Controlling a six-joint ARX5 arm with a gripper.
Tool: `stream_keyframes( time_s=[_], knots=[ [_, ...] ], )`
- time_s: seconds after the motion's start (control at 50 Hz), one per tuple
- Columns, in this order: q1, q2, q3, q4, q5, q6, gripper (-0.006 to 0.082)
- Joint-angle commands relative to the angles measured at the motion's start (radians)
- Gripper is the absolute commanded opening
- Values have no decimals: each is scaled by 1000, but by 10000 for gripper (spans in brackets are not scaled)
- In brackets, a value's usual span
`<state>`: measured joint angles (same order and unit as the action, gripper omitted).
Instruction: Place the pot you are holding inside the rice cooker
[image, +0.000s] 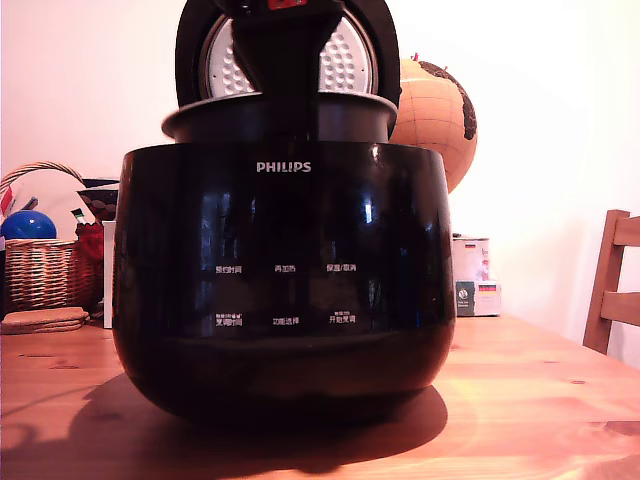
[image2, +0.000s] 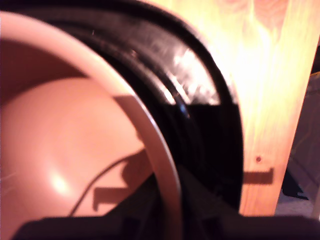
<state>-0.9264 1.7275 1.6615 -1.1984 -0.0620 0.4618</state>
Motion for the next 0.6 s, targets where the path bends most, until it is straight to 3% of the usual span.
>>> stream_keyframes(
  time_s=[0.0, 0.58],
  knots=[
    [-1, -7, -32, -36, 3, 2, 81],
    [8, -29, -25, -85, 50, -1, 157]
  ],
)
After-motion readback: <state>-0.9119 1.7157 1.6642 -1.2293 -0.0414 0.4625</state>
